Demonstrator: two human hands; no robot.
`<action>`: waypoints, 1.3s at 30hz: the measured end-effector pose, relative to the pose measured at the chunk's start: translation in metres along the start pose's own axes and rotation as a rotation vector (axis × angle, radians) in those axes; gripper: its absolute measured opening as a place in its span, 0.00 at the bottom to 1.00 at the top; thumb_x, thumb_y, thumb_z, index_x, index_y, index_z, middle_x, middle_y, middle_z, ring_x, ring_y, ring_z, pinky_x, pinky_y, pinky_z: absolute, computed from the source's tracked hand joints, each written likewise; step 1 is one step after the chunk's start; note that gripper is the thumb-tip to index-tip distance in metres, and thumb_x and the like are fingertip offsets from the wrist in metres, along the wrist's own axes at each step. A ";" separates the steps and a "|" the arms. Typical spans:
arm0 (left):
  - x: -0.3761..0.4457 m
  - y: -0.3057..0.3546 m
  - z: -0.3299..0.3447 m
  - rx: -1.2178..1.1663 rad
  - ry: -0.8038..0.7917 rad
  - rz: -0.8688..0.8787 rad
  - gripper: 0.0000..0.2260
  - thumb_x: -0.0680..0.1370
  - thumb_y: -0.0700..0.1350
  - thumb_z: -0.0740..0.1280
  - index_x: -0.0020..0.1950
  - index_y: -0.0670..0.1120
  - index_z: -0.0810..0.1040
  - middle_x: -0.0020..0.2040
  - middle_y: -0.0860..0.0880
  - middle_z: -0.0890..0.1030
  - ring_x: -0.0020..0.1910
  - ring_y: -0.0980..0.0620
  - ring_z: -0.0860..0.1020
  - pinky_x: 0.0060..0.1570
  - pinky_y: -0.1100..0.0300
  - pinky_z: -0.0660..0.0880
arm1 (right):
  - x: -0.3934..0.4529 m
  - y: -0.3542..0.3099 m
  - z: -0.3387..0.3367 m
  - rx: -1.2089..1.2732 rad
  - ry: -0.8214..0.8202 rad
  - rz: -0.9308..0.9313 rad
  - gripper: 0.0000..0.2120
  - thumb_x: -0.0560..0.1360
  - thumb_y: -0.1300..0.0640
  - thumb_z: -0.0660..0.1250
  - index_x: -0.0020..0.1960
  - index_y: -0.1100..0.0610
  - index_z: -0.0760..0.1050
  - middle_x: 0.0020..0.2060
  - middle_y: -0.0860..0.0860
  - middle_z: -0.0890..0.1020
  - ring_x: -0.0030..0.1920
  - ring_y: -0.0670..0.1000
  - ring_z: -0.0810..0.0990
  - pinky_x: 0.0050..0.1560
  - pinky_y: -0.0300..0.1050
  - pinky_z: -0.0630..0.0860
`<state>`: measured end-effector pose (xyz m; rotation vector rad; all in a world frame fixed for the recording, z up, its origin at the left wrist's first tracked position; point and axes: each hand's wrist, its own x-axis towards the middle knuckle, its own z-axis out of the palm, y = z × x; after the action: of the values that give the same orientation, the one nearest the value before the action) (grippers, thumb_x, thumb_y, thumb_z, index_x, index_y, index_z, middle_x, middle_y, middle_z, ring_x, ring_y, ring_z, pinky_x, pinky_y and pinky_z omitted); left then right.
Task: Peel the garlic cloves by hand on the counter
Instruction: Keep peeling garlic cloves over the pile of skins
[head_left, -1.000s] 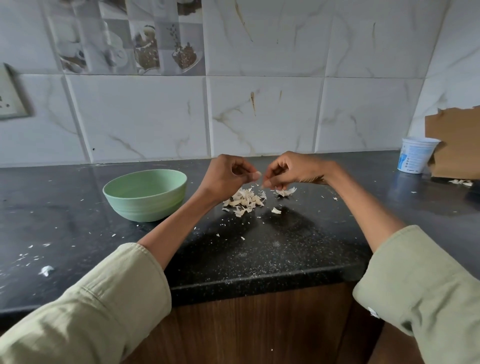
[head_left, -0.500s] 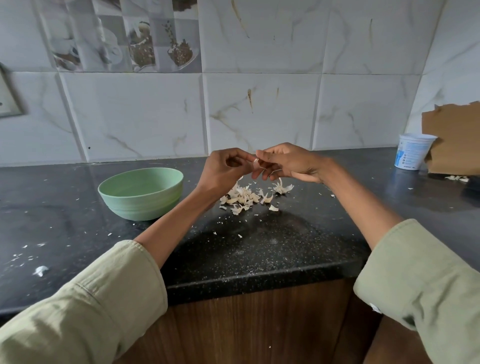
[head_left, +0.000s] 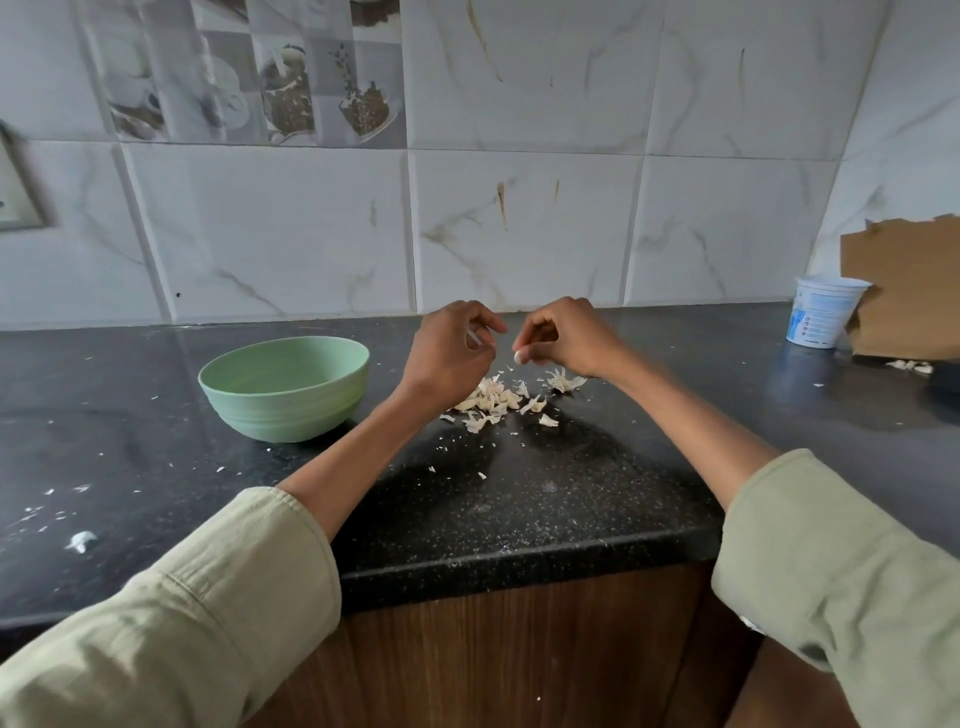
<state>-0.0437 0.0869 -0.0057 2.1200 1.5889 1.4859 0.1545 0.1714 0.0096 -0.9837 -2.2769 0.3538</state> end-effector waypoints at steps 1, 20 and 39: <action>0.000 0.000 0.001 0.026 -0.004 0.018 0.13 0.75 0.35 0.68 0.52 0.51 0.85 0.47 0.54 0.83 0.40 0.59 0.80 0.43 0.61 0.77 | 0.001 -0.001 0.004 -0.034 -0.024 -0.017 0.07 0.71 0.56 0.82 0.47 0.56 0.87 0.37 0.45 0.88 0.37 0.42 0.86 0.44 0.39 0.82; 0.000 0.001 0.001 0.147 0.017 0.062 0.12 0.77 0.39 0.65 0.49 0.53 0.85 0.47 0.57 0.82 0.43 0.55 0.80 0.46 0.52 0.81 | 0.001 -0.028 0.001 -0.314 0.408 -0.197 0.05 0.77 0.61 0.75 0.44 0.56 0.81 0.40 0.47 0.84 0.43 0.47 0.79 0.53 0.45 0.77; -0.001 0.010 -0.009 -0.215 0.133 -0.043 0.04 0.78 0.42 0.77 0.51 0.47 0.83 0.40 0.50 0.86 0.34 0.52 0.85 0.35 0.59 0.81 | -0.006 -0.031 -0.004 0.607 0.006 0.053 0.11 0.77 0.62 0.76 0.57 0.65 0.83 0.45 0.59 0.89 0.45 0.50 0.87 0.48 0.39 0.84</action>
<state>-0.0437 0.0776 0.0041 1.8958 1.4291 1.7290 0.1432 0.1458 0.0239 -0.7189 -1.9464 0.9907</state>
